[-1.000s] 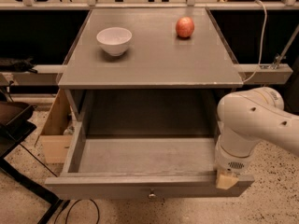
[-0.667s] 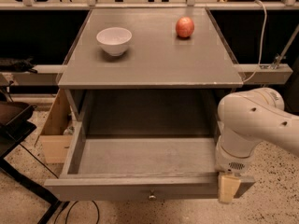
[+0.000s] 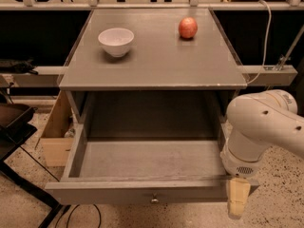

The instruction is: Open top drawer

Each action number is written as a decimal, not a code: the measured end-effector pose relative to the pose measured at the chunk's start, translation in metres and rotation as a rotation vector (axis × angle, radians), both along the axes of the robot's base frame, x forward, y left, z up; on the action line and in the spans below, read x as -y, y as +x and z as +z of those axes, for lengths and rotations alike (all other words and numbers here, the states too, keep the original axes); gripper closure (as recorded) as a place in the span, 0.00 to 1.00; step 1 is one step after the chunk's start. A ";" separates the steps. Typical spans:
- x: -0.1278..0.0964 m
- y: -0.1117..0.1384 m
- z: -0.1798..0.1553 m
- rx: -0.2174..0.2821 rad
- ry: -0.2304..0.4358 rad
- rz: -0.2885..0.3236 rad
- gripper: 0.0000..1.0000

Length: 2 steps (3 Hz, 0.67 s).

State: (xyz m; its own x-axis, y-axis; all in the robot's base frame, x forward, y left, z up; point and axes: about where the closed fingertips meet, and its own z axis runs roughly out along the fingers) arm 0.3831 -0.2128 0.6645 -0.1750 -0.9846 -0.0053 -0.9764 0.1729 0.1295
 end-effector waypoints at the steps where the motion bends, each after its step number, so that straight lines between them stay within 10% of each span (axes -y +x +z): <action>1: 0.004 -0.014 0.036 0.069 0.029 0.044 0.00; 2: 0.006 -0.039 0.085 0.191 0.048 0.140 0.00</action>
Offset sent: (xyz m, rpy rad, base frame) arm -0.0706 -0.0059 0.1492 0.0753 -0.3499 0.3243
